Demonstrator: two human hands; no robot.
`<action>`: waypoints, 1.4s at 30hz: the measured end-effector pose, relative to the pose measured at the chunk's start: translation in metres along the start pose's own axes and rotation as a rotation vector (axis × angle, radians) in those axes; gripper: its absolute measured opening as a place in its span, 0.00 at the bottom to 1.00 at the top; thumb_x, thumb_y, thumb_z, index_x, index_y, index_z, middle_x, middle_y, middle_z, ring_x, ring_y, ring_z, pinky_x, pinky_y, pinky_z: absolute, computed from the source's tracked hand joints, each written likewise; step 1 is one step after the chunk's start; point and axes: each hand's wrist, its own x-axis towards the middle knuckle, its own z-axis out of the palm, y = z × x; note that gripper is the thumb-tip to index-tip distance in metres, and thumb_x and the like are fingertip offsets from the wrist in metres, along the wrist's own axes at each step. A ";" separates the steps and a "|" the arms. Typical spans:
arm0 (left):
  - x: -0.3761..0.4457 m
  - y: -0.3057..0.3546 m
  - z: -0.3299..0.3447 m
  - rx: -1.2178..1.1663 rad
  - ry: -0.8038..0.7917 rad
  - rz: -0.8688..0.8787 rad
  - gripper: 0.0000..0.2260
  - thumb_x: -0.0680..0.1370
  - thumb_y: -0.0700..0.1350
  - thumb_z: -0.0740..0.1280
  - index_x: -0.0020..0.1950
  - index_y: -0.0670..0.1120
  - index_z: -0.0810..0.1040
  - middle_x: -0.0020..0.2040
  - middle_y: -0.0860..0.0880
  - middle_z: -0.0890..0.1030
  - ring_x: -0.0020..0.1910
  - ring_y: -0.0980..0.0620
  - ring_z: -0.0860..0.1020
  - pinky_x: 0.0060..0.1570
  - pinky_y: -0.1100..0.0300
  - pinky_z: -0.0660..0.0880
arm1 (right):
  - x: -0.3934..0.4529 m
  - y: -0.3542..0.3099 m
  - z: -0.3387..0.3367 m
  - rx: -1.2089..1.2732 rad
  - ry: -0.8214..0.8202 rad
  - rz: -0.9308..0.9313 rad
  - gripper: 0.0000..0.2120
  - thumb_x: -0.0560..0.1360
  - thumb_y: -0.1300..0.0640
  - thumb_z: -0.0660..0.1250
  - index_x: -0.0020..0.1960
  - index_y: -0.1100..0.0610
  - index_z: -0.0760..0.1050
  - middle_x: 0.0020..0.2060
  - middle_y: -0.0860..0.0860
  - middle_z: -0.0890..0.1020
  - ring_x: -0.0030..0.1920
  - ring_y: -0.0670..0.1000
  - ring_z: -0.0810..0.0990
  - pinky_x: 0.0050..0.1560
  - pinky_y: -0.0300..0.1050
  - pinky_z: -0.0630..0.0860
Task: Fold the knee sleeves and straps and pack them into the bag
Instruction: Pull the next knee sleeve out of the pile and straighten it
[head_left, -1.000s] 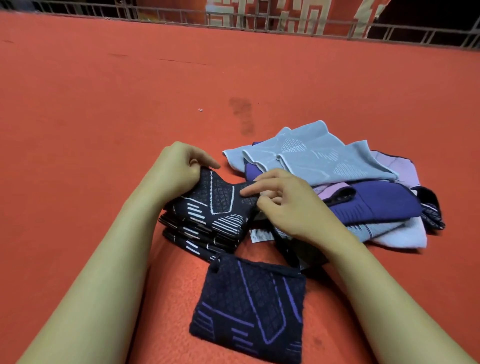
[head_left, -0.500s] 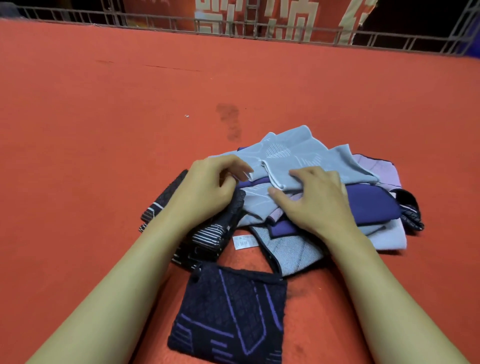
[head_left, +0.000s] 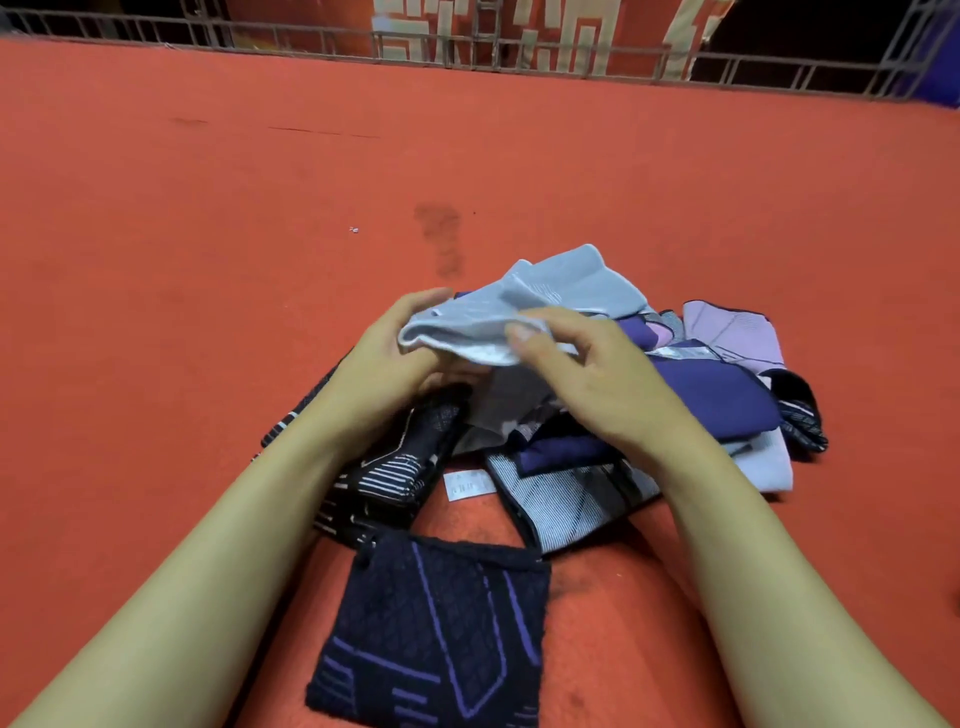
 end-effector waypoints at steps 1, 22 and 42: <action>0.000 -0.001 -0.004 0.018 -0.020 0.018 0.23 0.77 0.37 0.71 0.71 0.50 0.76 0.61 0.46 0.85 0.59 0.46 0.85 0.56 0.53 0.83 | -0.002 0.001 0.002 -0.076 -0.067 -0.017 0.16 0.80 0.40 0.66 0.63 0.46 0.82 0.59 0.40 0.82 0.63 0.39 0.78 0.65 0.38 0.72; -0.008 0.003 -0.002 0.279 -0.107 0.223 0.10 0.83 0.47 0.68 0.59 0.44 0.85 0.57 0.52 0.87 0.56 0.59 0.83 0.56 0.66 0.76 | -0.002 -0.012 -0.006 0.637 0.133 0.294 0.17 0.85 0.44 0.59 0.59 0.54 0.81 0.56 0.55 0.87 0.58 0.57 0.86 0.62 0.68 0.79; -0.006 0.006 0.004 -0.105 -0.199 0.020 0.22 0.79 0.56 0.73 0.63 0.41 0.76 0.57 0.35 0.83 0.52 0.42 0.84 0.48 0.49 0.84 | -0.002 -0.015 0.021 -0.285 0.137 -0.084 0.03 0.77 0.51 0.71 0.50 0.45 0.82 0.36 0.46 0.83 0.37 0.44 0.79 0.39 0.34 0.71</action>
